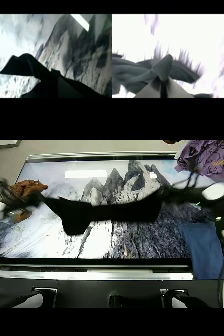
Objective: Fold the clothes and pants, and hang the long-sleeved shirts on hangers.
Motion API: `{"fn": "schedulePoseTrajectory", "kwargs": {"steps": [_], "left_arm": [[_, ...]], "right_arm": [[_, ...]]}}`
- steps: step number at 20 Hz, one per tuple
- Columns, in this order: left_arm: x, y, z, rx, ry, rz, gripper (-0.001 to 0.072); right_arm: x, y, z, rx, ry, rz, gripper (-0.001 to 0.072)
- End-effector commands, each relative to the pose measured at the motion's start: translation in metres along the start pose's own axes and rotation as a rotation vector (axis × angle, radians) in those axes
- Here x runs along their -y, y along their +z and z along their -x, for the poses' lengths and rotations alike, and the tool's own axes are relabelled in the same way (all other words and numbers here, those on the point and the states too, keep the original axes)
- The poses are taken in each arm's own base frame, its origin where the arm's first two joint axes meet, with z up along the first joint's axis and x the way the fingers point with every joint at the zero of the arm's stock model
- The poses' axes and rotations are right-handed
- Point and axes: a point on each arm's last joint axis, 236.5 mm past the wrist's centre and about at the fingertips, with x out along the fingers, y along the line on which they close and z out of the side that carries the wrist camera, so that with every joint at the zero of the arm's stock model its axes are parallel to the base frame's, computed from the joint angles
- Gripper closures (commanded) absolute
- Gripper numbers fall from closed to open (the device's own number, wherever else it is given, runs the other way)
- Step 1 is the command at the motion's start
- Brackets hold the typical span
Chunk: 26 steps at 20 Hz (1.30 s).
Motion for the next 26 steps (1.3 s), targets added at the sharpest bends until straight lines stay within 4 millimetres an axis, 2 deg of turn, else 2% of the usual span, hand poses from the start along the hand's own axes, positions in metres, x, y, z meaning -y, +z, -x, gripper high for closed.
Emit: {"fn": "schedulePoseTrajectory", "kwargs": {"steps": [1,2,4,5,7,9,10,12,13,15,17,19,22,24,26], "left_arm": [[0.072,0.081,0.118,0.240,-0.027,-0.230,0.0695],[0.090,0.089,0.153,0.289,-0.019,-0.295,0.0695],[0.117,0.093,0.217,0.390,0.015,-0.409,0.0695],[0.129,0.090,0.244,0.444,0.021,-0.449,0.0695],[0.151,0.076,0.291,0.528,0.010,-0.504,0.0694],[0.164,0.058,0.318,0.553,-0.006,-0.534,0.0693],[0.167,0.051,0.326,0.553,-0.012,-0.532,0.0693],[0.168,0.042,0.330,0.538,-0.021,-0.506,0.0693],[0.166,0.040,0.327,0.523,-0.021,-0.488,0.0693],[0.152,0.040,0.307,0.472,-0.010,-0.439,0.0693],[0.127,0.036,0.267,0.376,0.007,-0.371,0.0693],[0.090,0.020,0.212,0.232,0.046,-0.311,0.0693],[0.019,-0.021,0.116,-0.003,0.124,-0.196,0.0693],[-0.028,-0.042,0.060,-0.076,0.177,-0.126,0.0693],[-0.069,-0.056,0.013,-0.111,0.230,-0.072,0.0693]], "right_arm": [[-0.038,0.100,0.112,0.345,-0.100,0.153,0.0679],[-0.057,0.116,0.148,0.425,-0.098,0.197,0.0679],[-0.086,0.128,0.215,0.553,-0.107,0.268,0.0679],[-0.098,0.128,0.246,0.609,-0.114,0.302,0.0679],[-0.116,0.116,0.293,0.686,-0.109,0.338,0.0678],[-0.124,0.097,0.317,0.689,-0.108,0.353,0.0678],[-0.125,0.088,0.320,0.668,-0.109,0.355,0.0678],[-0.122,0.070,0.313,0.591,-0.109,0.349,0.0678],[-0.118,0.064,0.305,0.546,-0.114,0.343,0.0678],[-0.107,0.059,0.279,0.452,-0.119,0.321,0.0678],[-0.092,0.050,0.234,0.304,-0.106,0.248,0.0678],[-0.071,0.034,0.174,0.106,-0.094,0.160,0.0678],[-0.027,0.002,0.070,-0.169,-0.077,0.032,0.0678],[0.007,-0.017,0.003,-0.283,-0.085,-0.055,0.0678],[0.040,-0.027,-0.055,-0.323,-0.102,-0.121,0.0678]]}}
